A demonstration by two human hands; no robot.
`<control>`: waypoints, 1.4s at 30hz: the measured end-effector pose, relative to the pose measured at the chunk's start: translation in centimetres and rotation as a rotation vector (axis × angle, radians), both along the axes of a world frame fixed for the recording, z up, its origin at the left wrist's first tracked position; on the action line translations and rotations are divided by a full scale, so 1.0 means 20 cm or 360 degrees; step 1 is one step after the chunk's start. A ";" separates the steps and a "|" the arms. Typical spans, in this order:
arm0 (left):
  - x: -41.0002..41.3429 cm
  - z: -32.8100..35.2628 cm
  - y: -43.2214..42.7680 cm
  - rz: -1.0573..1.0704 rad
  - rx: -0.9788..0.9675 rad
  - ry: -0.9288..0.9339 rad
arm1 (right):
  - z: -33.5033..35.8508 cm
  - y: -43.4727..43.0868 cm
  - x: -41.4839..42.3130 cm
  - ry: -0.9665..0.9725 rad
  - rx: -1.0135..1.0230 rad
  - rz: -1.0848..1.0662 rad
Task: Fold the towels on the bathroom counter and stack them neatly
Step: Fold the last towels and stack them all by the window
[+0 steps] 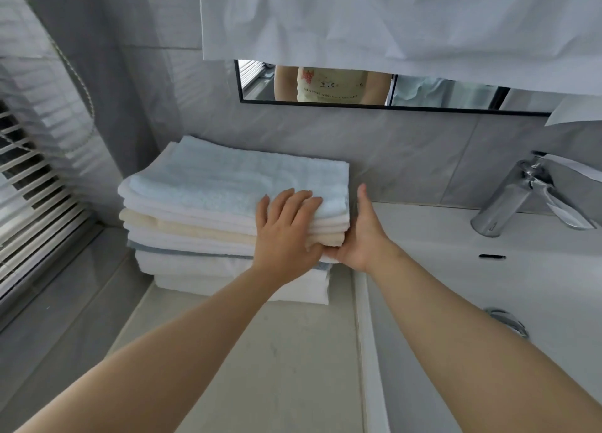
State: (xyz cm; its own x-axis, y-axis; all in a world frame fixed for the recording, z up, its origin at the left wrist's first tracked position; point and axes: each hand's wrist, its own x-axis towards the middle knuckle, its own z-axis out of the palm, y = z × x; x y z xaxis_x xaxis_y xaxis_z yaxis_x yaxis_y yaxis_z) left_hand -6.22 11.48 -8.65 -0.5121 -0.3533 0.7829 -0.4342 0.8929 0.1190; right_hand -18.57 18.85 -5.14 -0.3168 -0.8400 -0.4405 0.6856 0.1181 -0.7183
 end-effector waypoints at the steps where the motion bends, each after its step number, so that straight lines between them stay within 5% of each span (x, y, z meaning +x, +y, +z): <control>1: 0.02 -0.01 0.02 -0.0004 0.0050 0.0087 | 0.03 -0.01 0.00 0.0058 0.0033 0.0057; 4: 0.07 0.00 0.12 0.0178 0.0488 0.0439 | 0.11 -0.04 0.00 0.0250 0.0172 0.0077; 7: 0.10 0.07 0.17 0.0255 0.1538 0.0540 | 0.15 -0.06 0.01 0.0354 0.0267 0.0030; 10: 0.12 0.13 0.16 0.0377 0.2253 0.0551 | 0.15 -0.09 0.02 0.0389 0.0316 -0.0048; 13: 0.13 0.18 0.16 0.0253 0.3072 0.0775 | 0.18 -0.12 0.01 0.0405 0.0295 -0.0095; 15: 0.14 0.22 0.13 0.0093 0.3305 0.1085 | 0.20 -0.13 0.01 0.0407 0.0271 -0.0080; 23: 0.29 0.38 -0.22 0.0391 0.3157 0.2048 | 0.18 -0.11 -0.02 0.0386 0.0248 -0.0015; 27: 0.40 0.40 -0.41 0.0728 0.3016 0.2007 | 0.15 -0.10 -0.04 0.0412 0.0273 0.0042; 37: 0.52 0.40 -0.52 0.0692 0.2702 0.1800 | 0.11 -0.11 -0.07 0.0200 0.0495 0.0063; 42: 0.51 0.40 -0.57 0.0611 0.2531 0.1966 | 0.14 -0.14 -0.07 0.0265 0.0247 0.0066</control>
State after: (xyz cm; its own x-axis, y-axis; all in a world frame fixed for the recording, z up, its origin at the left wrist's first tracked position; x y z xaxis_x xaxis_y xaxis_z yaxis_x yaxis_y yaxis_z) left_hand 3.99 0.15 -0.59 0.1880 -0.8693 -0.4572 0.3690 -0.3689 0.8531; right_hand -20.06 16.10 -2.31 -0.3624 -0.7802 -0.5099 0.5515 0.2616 -0.7921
